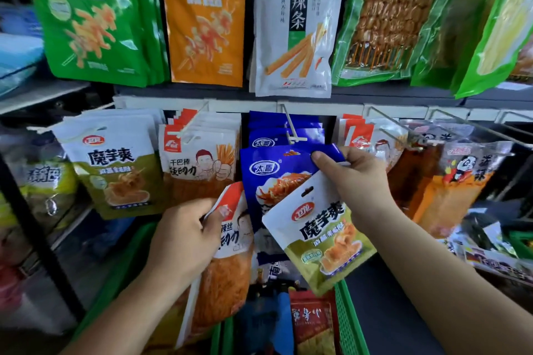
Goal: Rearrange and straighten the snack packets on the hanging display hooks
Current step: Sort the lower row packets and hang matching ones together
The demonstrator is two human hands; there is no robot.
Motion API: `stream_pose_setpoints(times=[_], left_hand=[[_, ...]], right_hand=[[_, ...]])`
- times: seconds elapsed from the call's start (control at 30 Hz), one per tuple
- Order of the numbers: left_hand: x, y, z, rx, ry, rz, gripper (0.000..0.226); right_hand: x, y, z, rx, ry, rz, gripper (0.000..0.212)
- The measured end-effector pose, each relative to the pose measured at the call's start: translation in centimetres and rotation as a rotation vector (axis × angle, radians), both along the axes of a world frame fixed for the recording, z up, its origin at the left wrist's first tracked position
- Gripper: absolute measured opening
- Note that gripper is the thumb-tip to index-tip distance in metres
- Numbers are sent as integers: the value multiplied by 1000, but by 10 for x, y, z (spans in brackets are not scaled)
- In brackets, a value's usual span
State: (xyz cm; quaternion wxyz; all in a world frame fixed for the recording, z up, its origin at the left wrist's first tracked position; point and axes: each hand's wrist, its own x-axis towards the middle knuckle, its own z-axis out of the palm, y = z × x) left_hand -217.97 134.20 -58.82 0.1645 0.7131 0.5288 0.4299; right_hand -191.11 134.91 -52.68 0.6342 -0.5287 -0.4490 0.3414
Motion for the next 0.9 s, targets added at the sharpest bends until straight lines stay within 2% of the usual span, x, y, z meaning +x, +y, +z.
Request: stream_pose_setpoints(times=[0.2,0.4,0.5,0.8,0.9], left_hand=[[-12,-7,5,-20,-87,46,29],[-16,-9,10,-60,-205,36,27],[-16,-11,10,-87,-219,20,18],[-13,-10,13,-94,-250,19,17],[-11,-8,14,-86,-252,38,19]], right_hand=[[-11,11,2,23,27,-17,10],[-17,12,2,45,91,-31,13],[-24,15,1,34,98,-33,12],[-26,18,-2,83,34,-63,10],[-18,19,-4,108,70,-101,13]])
